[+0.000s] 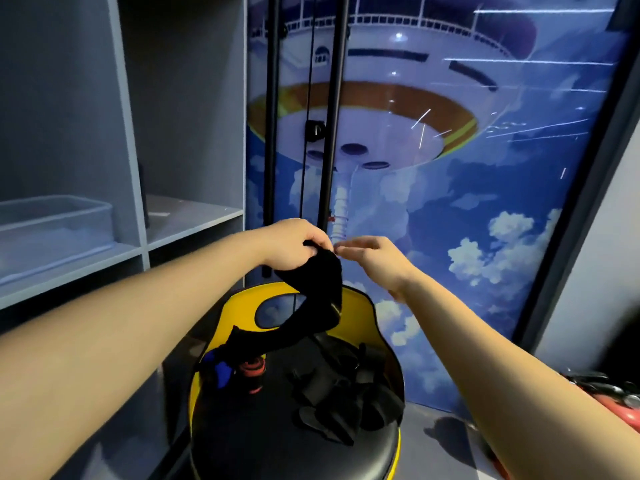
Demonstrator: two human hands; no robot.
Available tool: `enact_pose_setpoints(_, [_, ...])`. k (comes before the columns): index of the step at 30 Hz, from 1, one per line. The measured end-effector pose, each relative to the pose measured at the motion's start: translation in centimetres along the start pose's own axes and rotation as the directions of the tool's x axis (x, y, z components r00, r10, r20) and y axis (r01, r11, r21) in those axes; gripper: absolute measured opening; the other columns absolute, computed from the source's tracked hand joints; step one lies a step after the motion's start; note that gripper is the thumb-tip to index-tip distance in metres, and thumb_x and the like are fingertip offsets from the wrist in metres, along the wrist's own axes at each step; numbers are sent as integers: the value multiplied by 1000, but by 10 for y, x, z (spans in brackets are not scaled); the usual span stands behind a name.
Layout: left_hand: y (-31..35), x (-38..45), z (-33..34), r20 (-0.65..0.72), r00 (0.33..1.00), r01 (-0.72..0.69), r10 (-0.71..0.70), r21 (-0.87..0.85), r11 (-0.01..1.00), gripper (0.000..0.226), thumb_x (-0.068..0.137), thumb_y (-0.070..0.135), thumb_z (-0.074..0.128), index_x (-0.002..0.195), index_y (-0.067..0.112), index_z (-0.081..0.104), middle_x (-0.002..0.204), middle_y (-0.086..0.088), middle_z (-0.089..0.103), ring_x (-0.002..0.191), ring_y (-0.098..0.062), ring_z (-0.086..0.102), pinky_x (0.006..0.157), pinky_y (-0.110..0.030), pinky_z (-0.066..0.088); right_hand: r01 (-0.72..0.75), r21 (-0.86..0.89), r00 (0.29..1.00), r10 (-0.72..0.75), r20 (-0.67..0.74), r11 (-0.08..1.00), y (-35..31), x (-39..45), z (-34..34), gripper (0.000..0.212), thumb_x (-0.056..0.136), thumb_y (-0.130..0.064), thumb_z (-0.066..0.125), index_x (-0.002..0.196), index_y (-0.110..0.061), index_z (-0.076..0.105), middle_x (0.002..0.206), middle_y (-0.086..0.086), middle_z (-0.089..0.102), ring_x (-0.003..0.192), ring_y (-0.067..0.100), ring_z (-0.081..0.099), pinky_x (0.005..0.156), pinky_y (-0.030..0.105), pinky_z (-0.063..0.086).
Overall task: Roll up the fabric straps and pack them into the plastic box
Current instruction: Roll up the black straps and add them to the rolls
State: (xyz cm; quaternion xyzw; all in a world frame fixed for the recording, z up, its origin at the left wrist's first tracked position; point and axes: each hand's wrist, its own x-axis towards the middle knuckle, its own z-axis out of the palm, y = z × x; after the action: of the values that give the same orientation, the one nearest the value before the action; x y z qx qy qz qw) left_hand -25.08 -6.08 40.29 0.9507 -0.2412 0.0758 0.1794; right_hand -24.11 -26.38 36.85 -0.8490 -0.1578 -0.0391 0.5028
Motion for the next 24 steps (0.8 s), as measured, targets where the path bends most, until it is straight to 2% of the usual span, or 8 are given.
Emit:
enact_pose_setpoints(2, [6, -1, -14, -12, 999, -37, 38, 93, 995, 31, 98, 14, 52, 113, 34, 70, 101, 12, 60, 107, -13, 52, 93, -30, 38, 58, 101, 985, -73, 159, 993, -12, -4, 5, 27, 94, -22, 69, 119, -13, 71, 114, 1, 74, 103, 5, 68, 83, 13, 48])
enact_pose_setpoints(7, [2, -10, -34, -145, 987, -24, 69, 289, 957, 19, 94, 31, 62, 109, 41, 67, 98, 10, 52, 108, -16, 43, 98, -38, 40, 78, 258, 983, -118, 143, 963, -23, -1, 21, 21, 90, -18, 74, 109, -8, 73, 110, 18, 74, 99, 26, 71, 96, 40, 54])
enact_pose_setpoints(10, [-8, -20, -32, -328, 944, 38, 19, 169, 985, 21, 87, 39, 74, 106, 35, 66, 103, 14, 65, 107, -13, 53, 94, -39, 47, -1, 351, 990, -48, 129, 936, -27, 1, 30, 19, 90, -11, 72, 108, -3, 74, 103, 19, 74, 91, 28, 70, 87, 38, 58])
enact_pose_setpoints(13, [-15, -30, -20, -375, 883, 269, -284, -93, 959, 26, 83, 48, 76, 89, 23, 71, 85, 9, 69, 85, -15, 64, 73, -31, 51, -57, 424, 995, 19, 94, 904, -28, -1, 35, 12, 91, -2, 68, 101, -5, 74, 98, 15, 75, 85, 24, 72, 73, 28, 60])
enact_pose_setpoints(16, [-19, -43, 0, -62, 790, 514, -610, -475, 714, 55, 87, 62, 65, 84, 8, 72, 76, -3, 69, 67, -18, 60, 63, -29, 45, -60, 493, 998, 47, 38, 868, -24, -1, 35, 14, 92, 0, 66, 101, -8, 73, 99, 14, 76, 85, 22, 74, 70, 27, 58])
enact_pose_setpoints(19, [-22, -51, 16, 301, 748, 566, -591, -755, 332, 61, 88, 64, 62, 103, 6, 73, 97, -8, 75, 88, -20, 65, 81, -36, 50, -42, 510, 999, 33, 26, 859, -20, -4, 34, 21, 92, -3, 66, 112, -6, 71, 109, 16, 75, 97, 27, 73, 78, 30, 58])
enact_pose_setpoints(21, [-22, -47, 21, 292, 803, 438, -520, -880, 182, 45, 91, 50, 66, 107, 8, 71, 102, -9, 75, 100, -23, 66, 93, -40, 50, -37, 532, 999, 21, 35, 846, -18, -11, 33, 23, 93, -3, 66, 115, -6, 70, 109, 14, 75, 96, 25, 74, 75, 28, 57])
enact_pose_setpoints(24, [-14, -35, 22, 137, 846, 189, -516, -981, 50, 18, 96, 20, 64, 111, 10, 67, 97, -9, 75, 92, -23, 68, 87, -38, 53, -26, 542, 998, -4, 55, 840, -13, -27, 32, 18, 94, 1, 63, 109, -5, 70, 96, 9, 76, 84, 18, 73, 68, 24, 57])
